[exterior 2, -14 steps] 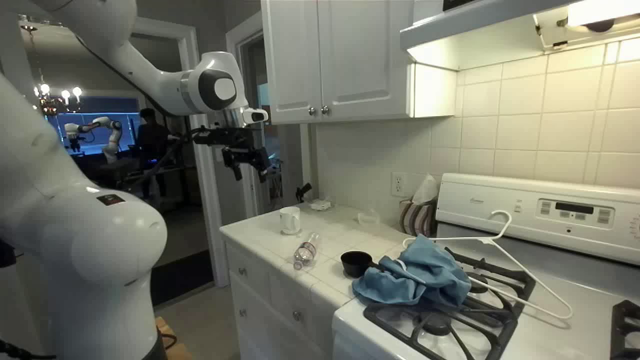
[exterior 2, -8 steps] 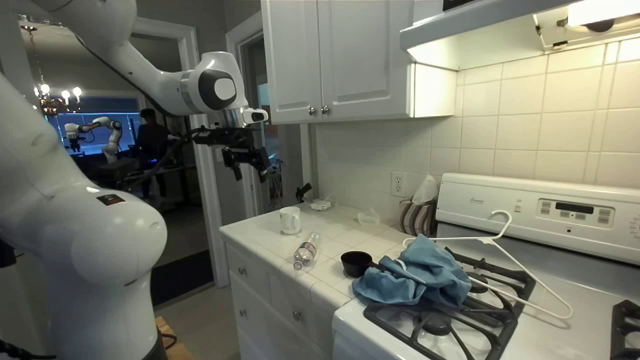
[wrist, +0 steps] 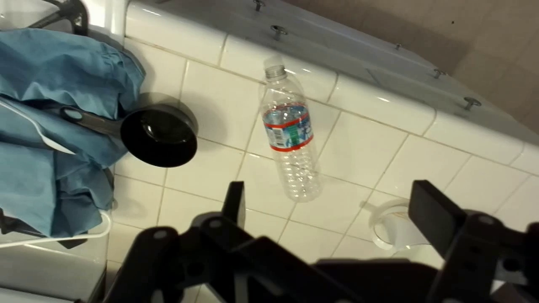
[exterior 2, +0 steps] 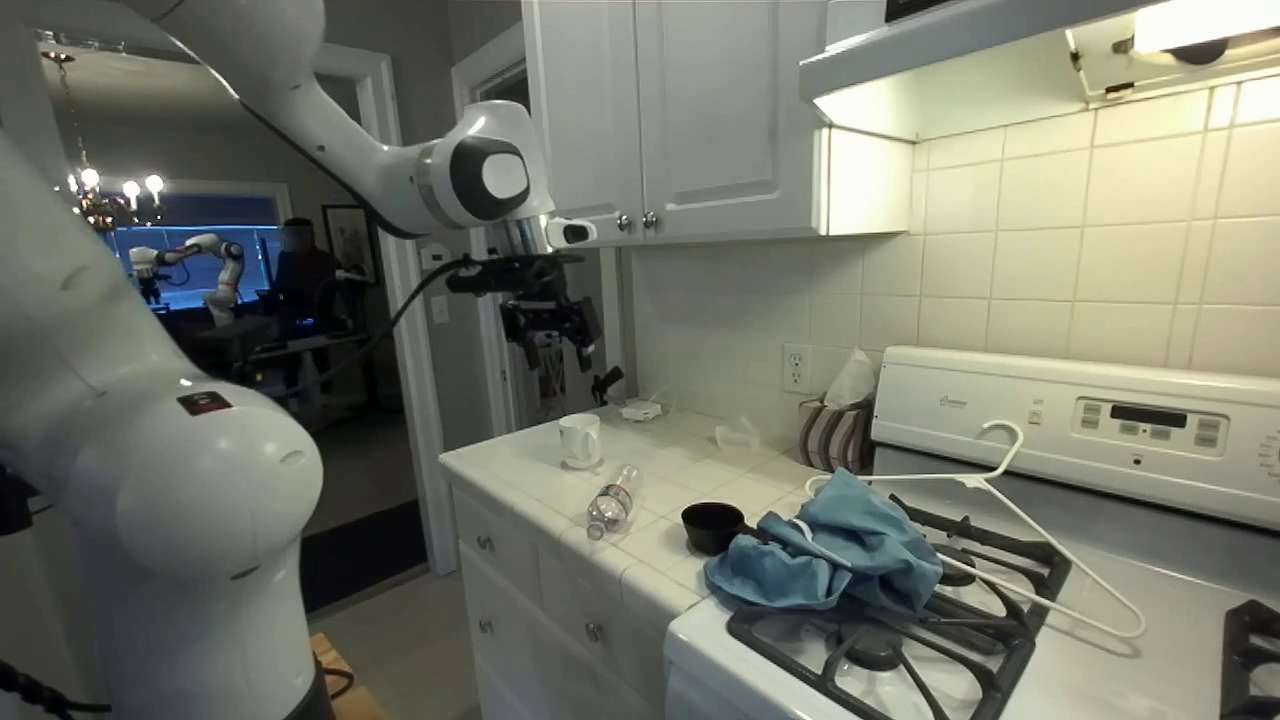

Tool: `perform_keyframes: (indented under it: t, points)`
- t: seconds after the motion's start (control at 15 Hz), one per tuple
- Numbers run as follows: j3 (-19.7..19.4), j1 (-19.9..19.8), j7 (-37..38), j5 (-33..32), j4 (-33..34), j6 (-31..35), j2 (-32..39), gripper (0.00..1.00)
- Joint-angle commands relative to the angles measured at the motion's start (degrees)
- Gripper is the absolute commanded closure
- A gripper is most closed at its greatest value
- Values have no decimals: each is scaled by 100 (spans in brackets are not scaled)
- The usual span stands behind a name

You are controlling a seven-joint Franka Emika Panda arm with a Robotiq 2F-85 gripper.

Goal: Put the bottle upright, then move the black pot to the left

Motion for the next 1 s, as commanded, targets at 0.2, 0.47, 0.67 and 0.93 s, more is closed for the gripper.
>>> perform_keyframes:
  t: [0.2,0.47,0.67,0.93]
  points:
    - [-385,-293,-905,-706,282,197,1516,0]
    - [-363,-306,-824,-971,440,405,2377,0]
    - [-339,-266,-475,-1195,568,726,2843,0]
    - [-382,-230,-445,-1113,501,830,2895,0]
